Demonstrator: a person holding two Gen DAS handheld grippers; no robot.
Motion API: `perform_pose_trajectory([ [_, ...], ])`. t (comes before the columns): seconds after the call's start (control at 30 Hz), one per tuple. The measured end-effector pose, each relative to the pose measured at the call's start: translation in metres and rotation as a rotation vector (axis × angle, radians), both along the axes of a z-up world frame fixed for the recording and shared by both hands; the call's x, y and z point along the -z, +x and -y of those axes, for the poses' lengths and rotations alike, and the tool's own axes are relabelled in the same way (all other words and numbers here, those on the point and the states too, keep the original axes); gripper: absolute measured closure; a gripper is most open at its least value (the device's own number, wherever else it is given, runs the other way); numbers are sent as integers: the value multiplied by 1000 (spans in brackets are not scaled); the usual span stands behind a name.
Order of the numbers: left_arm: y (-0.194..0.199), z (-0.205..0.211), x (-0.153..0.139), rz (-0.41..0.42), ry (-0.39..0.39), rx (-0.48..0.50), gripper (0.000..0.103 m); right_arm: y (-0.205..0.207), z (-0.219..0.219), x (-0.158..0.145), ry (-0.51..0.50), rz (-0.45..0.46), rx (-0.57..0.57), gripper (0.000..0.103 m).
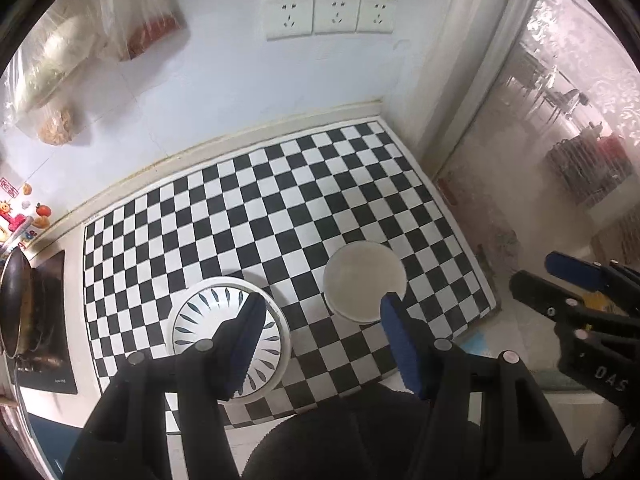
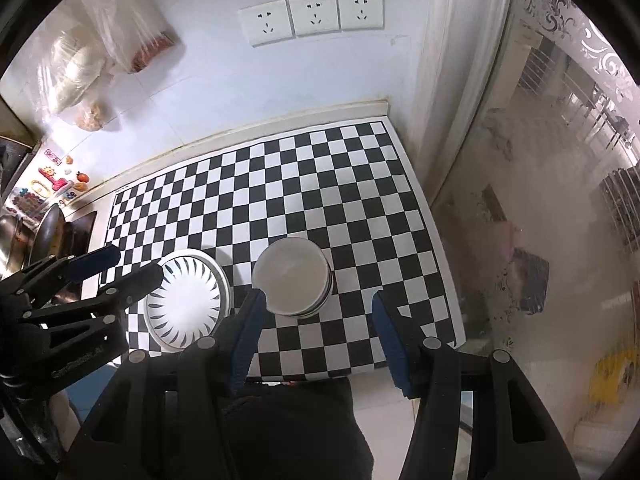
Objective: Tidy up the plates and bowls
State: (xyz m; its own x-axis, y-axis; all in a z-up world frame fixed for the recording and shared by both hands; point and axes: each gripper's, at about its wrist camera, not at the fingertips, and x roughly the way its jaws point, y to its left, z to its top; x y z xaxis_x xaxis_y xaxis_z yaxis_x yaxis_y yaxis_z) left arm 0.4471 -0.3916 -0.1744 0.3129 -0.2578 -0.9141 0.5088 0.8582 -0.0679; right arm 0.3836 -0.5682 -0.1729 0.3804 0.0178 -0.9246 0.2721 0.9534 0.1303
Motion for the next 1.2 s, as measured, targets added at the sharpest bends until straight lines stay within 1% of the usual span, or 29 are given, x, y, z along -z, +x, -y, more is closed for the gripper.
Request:
perform_pose_trajectory([
  [0.13, 9, 3, 16, -13, 23, -14, 46, 11, 6, 17, 11, -21, 11, 45],
  [0.23, 19, 7, 32, -47, 31, -17, 46, 21, 12, 36, 19, -45, 24, 45],
  [0.33, 31, 13, 51, -106, 20, -10, 46, 32, 18, 59, 34, -82, 39, 45],
  [0.43, 42, 23, 73, -153, 38, 7, 45, 43, 23, 84, 64, -127, 43, 45],
  [0.47, 46, 25, 81, -165, 46, 6, 45, 47, 25, 94, 88, -140, 42, 45],
  [0.53, 56, 30, 100, -215, 52, 7, 45, 53, 27, 111, 115, -170, 44, 45],
  [0.63, 67, 37, 125, -263, 79, 5, 45, 64, 31, 141, 147, -225, 38, 44],
  [0.73, 80, 42, 151, -325, 98, 3, 45, 70, 37, 169, 166, -267, 45, 38],
  [0.77, 84, 43, 159, -347, 99, 0, 45, 72, 40, 179, 169, -280, 42, 32],
  [0.8, 87, 44, 167, -371, 104, 0, 45, 74, 42, 189, 175, -294, 43, 29],
  [0.83, 91, 46, 176, -403, 98, 1, 45, 76, 45, 200, 183, -309, 49, 29],
  [0.9, 97, 46, 189, -439, 90, -10, 45, 79, 49, 219, 213, -328, 55, 28],
  [1.0, 103, 48, 202, -494, 55, -22, 45, 84, 55, 245, 261, -356, 70, 28],
  [1.13, 112, 52, 219, -574, 13, -36, 45, 89, 62, 271, 339, -378, 85, 28],
  [1.2, 115, 54, 226, -599, 1, -40, 45, 91, 64, 283, 371, -391, 87, 28],
])
